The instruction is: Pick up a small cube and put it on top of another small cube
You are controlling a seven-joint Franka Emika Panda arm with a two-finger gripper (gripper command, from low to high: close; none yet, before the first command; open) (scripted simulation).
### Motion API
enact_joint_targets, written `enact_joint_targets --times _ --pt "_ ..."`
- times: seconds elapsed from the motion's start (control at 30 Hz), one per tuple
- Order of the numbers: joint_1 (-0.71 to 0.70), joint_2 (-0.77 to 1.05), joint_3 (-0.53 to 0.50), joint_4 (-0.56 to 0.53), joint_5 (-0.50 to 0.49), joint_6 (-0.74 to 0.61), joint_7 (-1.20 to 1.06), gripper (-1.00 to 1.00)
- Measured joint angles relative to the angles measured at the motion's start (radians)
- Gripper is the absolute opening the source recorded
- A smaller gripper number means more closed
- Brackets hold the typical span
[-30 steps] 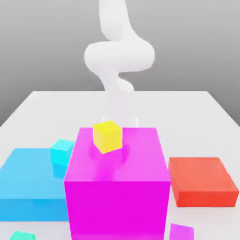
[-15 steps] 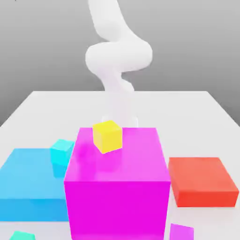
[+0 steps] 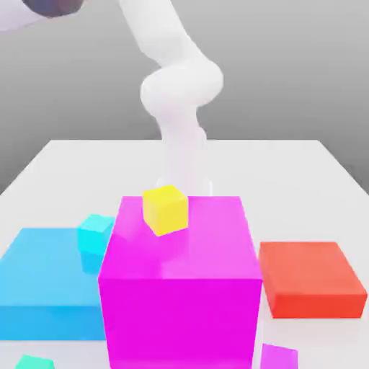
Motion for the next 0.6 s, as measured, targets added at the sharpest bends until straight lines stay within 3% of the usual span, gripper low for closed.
enact_joint_targets --times 0.23,0.6 --pt "0.322 -0.086 -0.323 0.036 -0.238 -0.013 -0.217 0.0" --pt "0.67 -0.3 -0.691 0.118 -0.627 -0.051 -0.485 0.0"
